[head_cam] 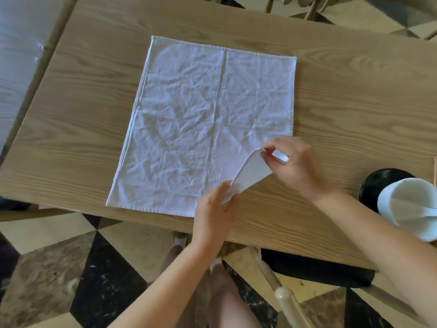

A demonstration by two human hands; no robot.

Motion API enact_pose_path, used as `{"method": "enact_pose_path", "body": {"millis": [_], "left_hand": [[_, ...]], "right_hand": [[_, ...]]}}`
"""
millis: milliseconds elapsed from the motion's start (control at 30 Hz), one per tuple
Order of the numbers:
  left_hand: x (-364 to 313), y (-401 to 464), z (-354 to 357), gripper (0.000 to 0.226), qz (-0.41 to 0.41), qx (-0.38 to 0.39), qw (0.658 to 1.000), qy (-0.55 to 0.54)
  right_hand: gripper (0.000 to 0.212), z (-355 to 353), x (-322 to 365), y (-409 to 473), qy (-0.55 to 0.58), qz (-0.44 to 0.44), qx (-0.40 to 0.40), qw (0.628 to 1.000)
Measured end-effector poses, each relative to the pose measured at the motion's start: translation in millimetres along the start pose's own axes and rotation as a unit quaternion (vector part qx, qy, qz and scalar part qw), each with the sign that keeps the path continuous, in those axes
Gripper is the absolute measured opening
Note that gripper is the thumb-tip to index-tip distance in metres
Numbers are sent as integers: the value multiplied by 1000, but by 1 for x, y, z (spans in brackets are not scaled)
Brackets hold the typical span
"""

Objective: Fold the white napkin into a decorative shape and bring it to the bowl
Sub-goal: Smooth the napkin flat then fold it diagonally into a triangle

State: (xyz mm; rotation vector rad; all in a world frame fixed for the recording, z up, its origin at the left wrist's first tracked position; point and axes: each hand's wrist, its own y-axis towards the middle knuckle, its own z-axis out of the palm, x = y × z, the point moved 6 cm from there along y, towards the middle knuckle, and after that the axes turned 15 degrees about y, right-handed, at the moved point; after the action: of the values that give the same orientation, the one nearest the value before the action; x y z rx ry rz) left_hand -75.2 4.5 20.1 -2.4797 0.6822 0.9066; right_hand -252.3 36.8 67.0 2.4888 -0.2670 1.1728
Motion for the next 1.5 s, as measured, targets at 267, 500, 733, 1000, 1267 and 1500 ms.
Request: {"method": "enact_pose_path", "body": {"millis": [267, 500, 733, 1000, 1267, 1500], "left_hand": [[35, 24, -62, 22, -103, -69, 991, -53], [83, 47, -105, 17, -158, -79, 984, -34], [126, 77, -139, 10, -186, -91, 978, -8], [153, 73, -150, 5, -148, -66, 980, 115], [158, 76, -156, 9, -125, -89, 981, 120], [165, 78, -151, 13, -146, -101, 975, 133]], "right_hand": [[6, 30, 27, 101, 105, 39, -31, 993], [11, 85, 27, 191, 137, 69, -27, 988], [13, 144, -8, 253, 112, 136, -10, 984], [11, 181, -39, 275, 61, 172, 20, 983], [12, 192, -46, 279, 7, 162, -8, 987], [14, 201, -40, 281, -128, 86, -25, 988]]}}
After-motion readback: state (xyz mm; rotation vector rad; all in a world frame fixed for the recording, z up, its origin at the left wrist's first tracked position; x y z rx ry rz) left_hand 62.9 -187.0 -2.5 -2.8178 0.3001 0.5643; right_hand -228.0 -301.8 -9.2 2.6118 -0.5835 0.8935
